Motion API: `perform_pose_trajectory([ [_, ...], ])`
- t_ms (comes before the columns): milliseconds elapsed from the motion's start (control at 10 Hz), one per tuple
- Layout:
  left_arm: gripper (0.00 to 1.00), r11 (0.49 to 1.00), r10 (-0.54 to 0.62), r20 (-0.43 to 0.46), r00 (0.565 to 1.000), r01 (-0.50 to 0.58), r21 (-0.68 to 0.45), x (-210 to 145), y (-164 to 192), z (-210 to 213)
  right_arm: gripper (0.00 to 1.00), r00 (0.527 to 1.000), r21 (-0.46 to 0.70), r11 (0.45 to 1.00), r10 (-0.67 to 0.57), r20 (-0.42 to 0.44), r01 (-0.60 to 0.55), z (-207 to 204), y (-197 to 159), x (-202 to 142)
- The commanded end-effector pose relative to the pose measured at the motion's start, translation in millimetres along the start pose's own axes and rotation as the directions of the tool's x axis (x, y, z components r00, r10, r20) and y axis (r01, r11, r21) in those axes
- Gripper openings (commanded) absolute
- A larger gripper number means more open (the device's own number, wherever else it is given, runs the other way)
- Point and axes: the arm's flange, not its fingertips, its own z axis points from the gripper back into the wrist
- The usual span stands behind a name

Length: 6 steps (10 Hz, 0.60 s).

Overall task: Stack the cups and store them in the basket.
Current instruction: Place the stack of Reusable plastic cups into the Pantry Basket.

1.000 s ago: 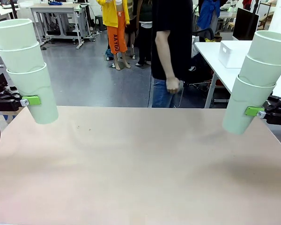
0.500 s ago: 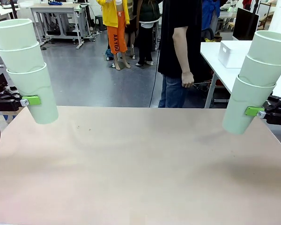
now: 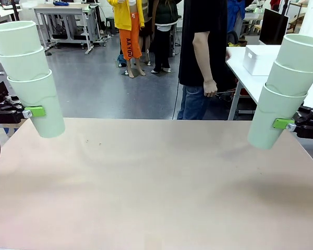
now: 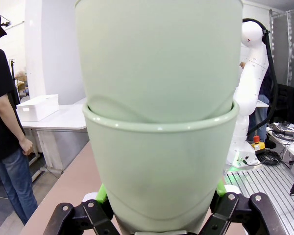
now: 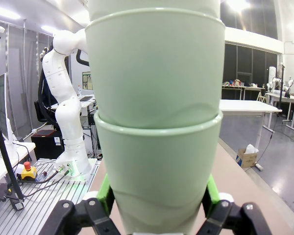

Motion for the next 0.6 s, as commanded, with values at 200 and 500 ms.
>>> perform_pose_trajectory([
  [200,0.87,1.000,-0.009,0.010,1.000,0.009,-0.002,2.7,-0.6,-0.9,0.86,1.000,0.001,1.000,0.009,0.006,-0.009,0.5,0.8,3.0],
  [500,0.87,1.000,-0.009,0.010,1.000,0.009,-0.002,2.7,-0.6,-0.9,0.86,1.000,0.001,1.000,0.009,0.006,-0.009,0.5,0.8,3.0],
])
